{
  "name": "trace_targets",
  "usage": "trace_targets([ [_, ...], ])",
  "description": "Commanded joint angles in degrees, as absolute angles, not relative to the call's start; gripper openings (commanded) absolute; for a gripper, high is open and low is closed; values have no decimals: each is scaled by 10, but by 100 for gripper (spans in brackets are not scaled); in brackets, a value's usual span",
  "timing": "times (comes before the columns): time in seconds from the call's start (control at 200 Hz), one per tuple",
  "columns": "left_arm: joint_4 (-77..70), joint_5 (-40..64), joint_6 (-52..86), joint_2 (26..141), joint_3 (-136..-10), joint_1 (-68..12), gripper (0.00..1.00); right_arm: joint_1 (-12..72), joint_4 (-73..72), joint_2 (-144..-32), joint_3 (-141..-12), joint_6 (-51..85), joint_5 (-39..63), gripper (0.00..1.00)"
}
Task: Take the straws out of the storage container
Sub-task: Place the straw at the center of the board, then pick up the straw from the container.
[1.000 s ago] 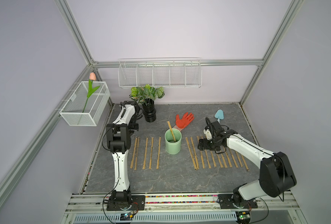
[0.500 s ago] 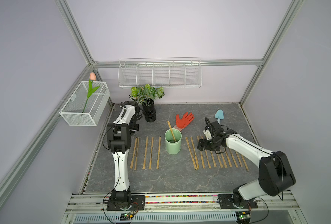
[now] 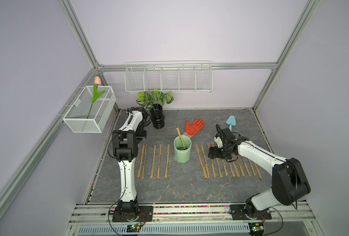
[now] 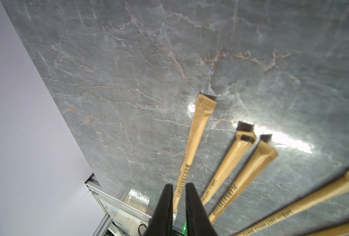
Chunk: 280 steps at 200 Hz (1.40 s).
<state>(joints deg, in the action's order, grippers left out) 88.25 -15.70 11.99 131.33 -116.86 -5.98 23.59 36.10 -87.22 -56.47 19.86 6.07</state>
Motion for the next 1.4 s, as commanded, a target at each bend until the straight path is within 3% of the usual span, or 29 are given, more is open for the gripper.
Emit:
trace_targets([
  [0.0, 869, -129, 132, 1229, -1168, -73, 17, 232, 367, -854, -574, 198, 66, 89],
  [0.47, 582, 30, 216, 942, -975, -245, 21, 229, 433, -745, -587, 209, 37, 89],
  [0.655, 461, 40, 264, 855, -864, -279, 40, 223, 448, -710, -574, 211, 29, 89],
  [0.98, 385, 2, 310, 845, -796, -360, 39, 215, 465, -677, -558, 211, 27, 89],
  [1.394, 384, 0, 314, 908, -822, -367, 37, 202, 471, -664, -547, 203, 30, 89],
])
